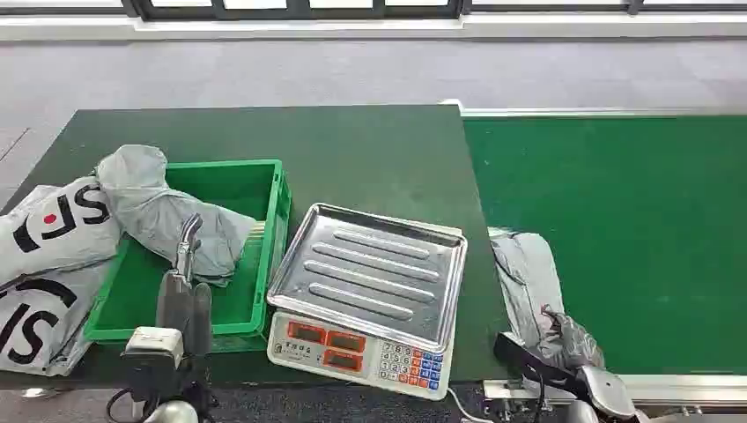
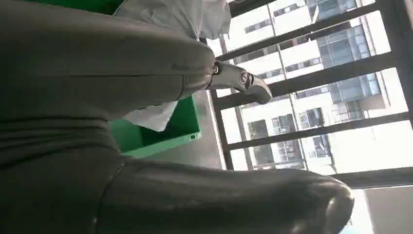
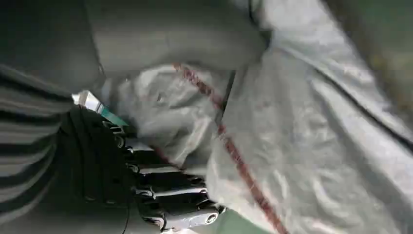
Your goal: Moved the parcel from conveyor to table for the left to box.
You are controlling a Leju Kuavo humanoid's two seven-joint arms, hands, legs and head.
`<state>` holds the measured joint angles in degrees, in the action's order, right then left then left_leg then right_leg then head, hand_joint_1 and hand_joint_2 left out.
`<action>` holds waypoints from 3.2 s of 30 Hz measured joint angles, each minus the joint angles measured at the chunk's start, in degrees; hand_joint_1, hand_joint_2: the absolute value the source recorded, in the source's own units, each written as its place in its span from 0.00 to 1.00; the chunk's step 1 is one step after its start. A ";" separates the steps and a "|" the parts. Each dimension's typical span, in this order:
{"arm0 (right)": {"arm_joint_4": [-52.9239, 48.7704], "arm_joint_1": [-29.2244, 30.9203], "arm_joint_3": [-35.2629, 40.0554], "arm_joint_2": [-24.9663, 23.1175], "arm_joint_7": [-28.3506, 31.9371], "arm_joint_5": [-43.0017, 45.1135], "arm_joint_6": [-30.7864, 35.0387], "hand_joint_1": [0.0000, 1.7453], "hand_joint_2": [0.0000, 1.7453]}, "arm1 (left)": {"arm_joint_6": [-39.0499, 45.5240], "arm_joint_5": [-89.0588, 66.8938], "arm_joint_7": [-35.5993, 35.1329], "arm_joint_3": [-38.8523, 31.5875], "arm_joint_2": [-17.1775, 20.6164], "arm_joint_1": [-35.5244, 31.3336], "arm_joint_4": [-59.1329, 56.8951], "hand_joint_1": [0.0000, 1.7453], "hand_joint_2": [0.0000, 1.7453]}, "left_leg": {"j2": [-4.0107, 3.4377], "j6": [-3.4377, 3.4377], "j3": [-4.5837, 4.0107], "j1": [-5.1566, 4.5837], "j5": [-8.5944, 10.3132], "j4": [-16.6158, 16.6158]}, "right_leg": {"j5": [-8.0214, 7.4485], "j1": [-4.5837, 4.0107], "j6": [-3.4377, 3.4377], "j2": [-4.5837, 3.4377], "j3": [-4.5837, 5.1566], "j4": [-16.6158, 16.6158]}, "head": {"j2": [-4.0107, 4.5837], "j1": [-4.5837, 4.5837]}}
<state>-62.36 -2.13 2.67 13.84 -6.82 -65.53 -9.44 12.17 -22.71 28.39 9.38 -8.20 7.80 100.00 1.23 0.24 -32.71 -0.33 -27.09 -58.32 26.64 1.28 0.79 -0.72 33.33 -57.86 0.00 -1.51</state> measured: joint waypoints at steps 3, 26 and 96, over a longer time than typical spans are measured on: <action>-0.44 -0.18 0.31 0.00 0.15 -0.37 -0.07 1.00 1.00 | -0.13 0.15 0.00 0.00 0.00 0.00 0.00 0.00 0.00 | 0.00 0.00 0.01 0.00 0.00 0.00 | 0.00 0.00 0.00 0.00 0.00 0.00 | 0.00 0.00; -14.83 -1.92 -4.40 -1.71 0.33 -12.96 31.16 1.00 1.00 | 0.02 -0.92 1.14 -0.15 -0.63 4.77 4.63 0.00 0.00 | 0.03 0.02 -0.24 0.00 0.03 0.00 | -0.02 0.01 -0.01 0.04 0.16 -0.02 | 0.00 0.00; -1.68 16.98 19.17 -21.42 19.89 19.69 18.27 0.00 0.00 | -0.09 1.36 0.57 2.93 -1.31 -2.75 -1.33 0.00 0.00 | 0.04 0.36 -0.43 0.30 0.34 0.06 | -0.25 -0.28 -0.28 0.00 0.40 -0.06 | 0.00 0.02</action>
<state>-64.04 14.85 21.84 -7.58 13.07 -45.83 8.83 12.09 -21.35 28.96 12.31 -9.51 5.05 98.66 1.28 0.60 -33.13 -0.03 -26.74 -58.26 26.39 1.00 0.51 -0.72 33.72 -57.92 0.00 -1.49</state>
